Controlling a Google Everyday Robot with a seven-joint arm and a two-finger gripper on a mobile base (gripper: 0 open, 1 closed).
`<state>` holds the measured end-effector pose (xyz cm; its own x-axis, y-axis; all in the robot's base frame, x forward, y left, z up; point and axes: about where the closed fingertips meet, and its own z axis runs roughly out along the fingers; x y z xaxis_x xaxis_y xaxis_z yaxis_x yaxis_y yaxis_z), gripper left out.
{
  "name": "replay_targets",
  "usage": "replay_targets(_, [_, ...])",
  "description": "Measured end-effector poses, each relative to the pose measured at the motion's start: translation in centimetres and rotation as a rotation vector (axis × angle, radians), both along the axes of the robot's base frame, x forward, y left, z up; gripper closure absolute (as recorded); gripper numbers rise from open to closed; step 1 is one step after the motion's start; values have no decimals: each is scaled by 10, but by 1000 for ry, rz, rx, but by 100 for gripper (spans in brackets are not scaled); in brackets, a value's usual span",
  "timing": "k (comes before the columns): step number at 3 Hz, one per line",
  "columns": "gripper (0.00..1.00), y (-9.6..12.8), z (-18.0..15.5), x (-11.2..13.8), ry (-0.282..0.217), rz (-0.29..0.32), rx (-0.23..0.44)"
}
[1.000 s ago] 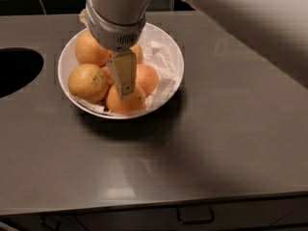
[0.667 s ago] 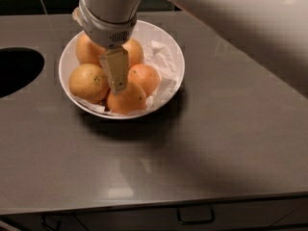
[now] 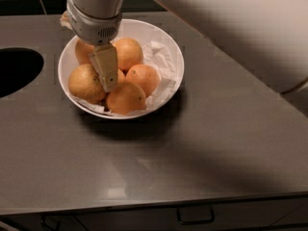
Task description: Pick orange from white bowl
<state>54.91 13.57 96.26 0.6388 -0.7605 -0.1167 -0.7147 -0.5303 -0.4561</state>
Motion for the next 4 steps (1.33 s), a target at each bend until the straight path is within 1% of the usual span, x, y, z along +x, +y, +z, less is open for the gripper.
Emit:
replay_targets(1, [0,9,-1,-7,46,42,-19])
replay_targets(2, [0,9,5,-24,87,49,-30])
replay_targets(3, [0,10,3,-33,107,53,-24])
replay_targets(4, [0,8,0,-35,96,23,-11])
